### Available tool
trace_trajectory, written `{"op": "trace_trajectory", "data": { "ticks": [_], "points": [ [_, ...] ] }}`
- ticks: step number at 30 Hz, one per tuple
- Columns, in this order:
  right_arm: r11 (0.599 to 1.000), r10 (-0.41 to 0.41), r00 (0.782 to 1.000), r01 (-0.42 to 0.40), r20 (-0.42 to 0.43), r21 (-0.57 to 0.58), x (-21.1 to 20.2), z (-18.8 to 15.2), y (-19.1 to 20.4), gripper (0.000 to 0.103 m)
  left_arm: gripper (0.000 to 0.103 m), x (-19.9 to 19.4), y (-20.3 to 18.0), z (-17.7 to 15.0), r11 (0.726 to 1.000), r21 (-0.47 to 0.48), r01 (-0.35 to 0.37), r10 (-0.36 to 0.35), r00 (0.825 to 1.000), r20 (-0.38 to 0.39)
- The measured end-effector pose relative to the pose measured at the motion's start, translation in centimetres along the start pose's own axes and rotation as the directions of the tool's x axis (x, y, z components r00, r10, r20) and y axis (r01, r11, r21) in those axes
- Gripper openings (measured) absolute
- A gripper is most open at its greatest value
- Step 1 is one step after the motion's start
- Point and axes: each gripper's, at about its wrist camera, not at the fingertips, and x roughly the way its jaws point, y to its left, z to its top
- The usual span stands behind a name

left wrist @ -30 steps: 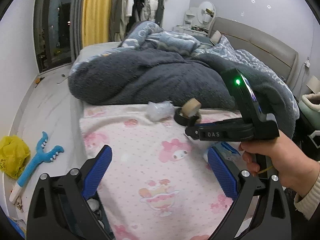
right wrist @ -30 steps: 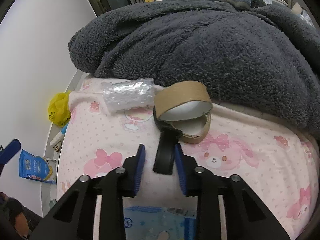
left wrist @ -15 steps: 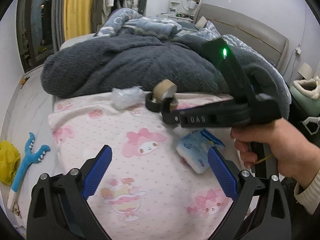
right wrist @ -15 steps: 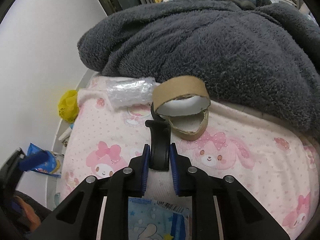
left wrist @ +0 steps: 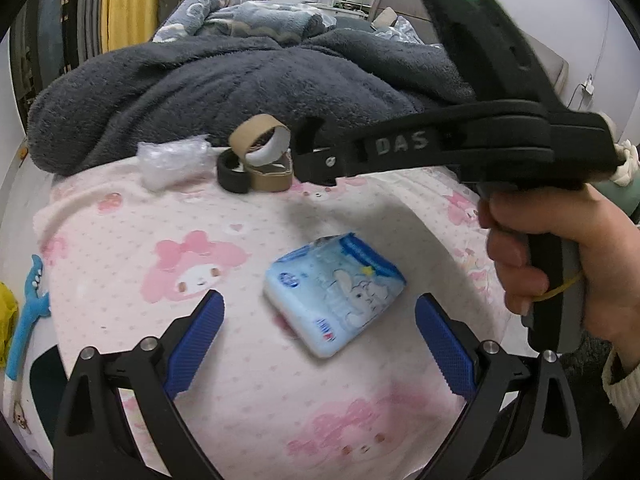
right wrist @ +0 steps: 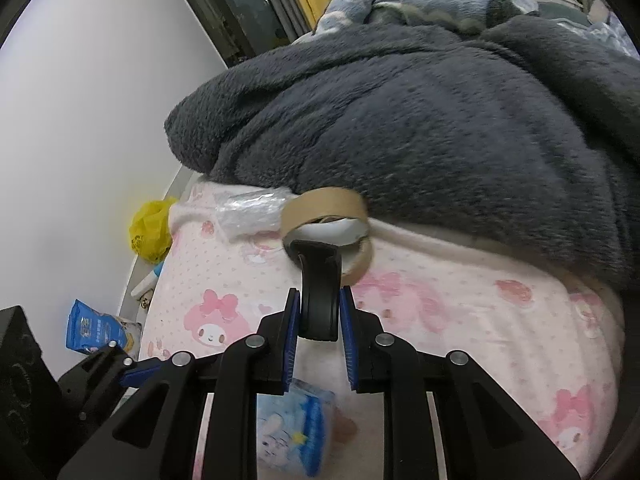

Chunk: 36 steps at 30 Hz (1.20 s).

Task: Collect trash
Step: 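Grasp the black strap with the right tool while the left tool grasps the blue tissue pack, then carry the black strap to the bin with the right tool while the left tool drops the tissue pack in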

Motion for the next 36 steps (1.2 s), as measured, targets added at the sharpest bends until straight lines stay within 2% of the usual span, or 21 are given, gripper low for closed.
{"op": "trace_trajectory", "data": {
  "ticks": [8, 19, 22, 36],
  "points": [
    [1.000, 0.005, 1.000, -0.005, 0.017, 0.009, -1.4, -0.5, -1.6, 0.020, 0.098, 2.3, -1.1, 0.7, 0.999, -0.030, -0.037, 0.036, 0.999, -0.016],
    [1.000, 0.004, 1.000, -0.004, 0.027, 0.024, -2.1, -1.2, -3.0, 0.020, 0.096, 4.3, -2.5, 1.3, 0.996, -0.008, -0.092, 0.091, 0.996, -0.021],
    [1.000, 0.001, 1.000, -0.002, 0.028, 0.024, -2.2, -1.4, -3.1, 0.020, 0.085, 4.9, -3.0, 1.3, 0.992, 0.026, -0.121, 0.121, 0.992, -0.029],
    [1.000, -0.015, 0.999, 0.014, 0.050, 0.028, -3.4, -1.5, -2.5, 0.020, 0.075, 3.1, -2.4, 1.2, 0.993, 0.024, -0.114, 0.115, 0.993, -0.017]
  ]
}}
